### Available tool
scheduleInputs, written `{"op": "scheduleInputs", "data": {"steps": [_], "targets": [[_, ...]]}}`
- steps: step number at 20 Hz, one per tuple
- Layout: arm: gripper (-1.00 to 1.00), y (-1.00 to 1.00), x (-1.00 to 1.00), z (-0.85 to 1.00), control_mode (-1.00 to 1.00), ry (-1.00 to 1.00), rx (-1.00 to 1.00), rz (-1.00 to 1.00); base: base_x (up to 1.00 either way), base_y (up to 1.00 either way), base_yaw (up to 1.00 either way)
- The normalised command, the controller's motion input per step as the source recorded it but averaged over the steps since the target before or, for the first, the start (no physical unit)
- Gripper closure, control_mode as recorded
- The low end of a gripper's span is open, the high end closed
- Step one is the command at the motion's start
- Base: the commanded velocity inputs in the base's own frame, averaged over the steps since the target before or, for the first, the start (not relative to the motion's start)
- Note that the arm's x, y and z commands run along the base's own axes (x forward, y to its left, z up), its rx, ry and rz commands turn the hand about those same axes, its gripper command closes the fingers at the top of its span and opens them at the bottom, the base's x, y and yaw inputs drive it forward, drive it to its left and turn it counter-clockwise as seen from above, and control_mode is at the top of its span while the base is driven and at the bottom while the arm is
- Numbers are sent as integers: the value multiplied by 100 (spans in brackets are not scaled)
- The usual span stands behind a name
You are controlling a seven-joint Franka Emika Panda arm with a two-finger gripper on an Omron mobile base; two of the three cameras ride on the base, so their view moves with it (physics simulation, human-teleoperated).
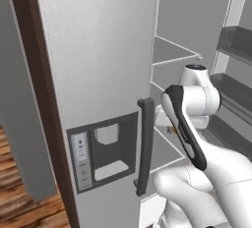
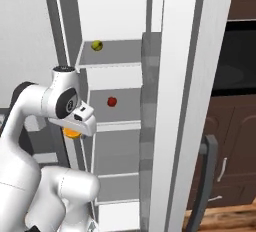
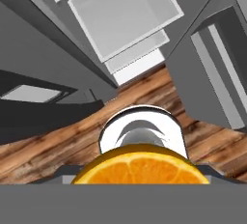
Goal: Place the orange in the correct fridge rack based on whether it is a fruit or vegetable. Finally, close the fridge door.
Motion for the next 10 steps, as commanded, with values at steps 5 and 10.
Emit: {"op": "scheduleInputs", "data": {"steps": [5, 10], "targets": [[100, 0, 0, 0, 100, 0, 0, 0, 44, -15, 0], [100, 0, 0, 0, 100, 0, 0, 0, 5, -29, 0]]}}
